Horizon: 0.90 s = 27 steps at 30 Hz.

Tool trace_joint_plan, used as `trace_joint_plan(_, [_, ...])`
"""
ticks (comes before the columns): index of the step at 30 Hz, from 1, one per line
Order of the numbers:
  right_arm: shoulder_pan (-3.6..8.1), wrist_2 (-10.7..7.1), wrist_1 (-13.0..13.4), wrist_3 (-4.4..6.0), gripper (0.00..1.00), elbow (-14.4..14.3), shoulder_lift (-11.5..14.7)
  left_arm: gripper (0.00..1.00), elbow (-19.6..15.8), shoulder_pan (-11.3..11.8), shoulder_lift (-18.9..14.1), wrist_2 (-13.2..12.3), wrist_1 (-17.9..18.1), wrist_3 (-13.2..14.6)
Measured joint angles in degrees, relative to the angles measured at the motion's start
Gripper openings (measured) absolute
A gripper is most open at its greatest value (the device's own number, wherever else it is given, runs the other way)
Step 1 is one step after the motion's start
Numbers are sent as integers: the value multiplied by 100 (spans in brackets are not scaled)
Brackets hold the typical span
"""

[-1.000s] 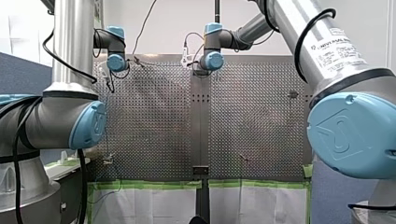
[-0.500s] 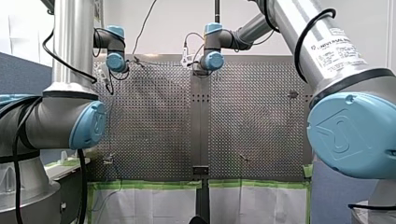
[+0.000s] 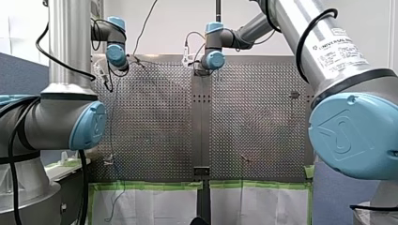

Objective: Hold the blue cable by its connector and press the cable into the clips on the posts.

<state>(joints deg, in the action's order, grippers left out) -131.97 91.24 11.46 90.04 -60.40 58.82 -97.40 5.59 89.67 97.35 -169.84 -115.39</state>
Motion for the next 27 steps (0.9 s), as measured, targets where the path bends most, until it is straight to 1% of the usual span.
trace_joint_plan(6, [1,0,-13,-9,0,11,2,98,-248,-130,-300,-124,-304,158])
trace_joint_plan(10, [-3,0,-36,-9,0,11,1,98,-363,-212,-494,-176,-497,199])
trace_joint_plan(18, [-31,1,-94,-12,0,8,2,98,-384,-354,-875,-326,-877,235])
trace_joint_plan(23, [-41,12,-128,-18,0,6,2,98,-385,-448,-1137,-457,-1137,338])
trace_joint_plan(27, [-44,27,-158,-24,0,6,3,98,-384,-514,-1303,-490,-1306,411])
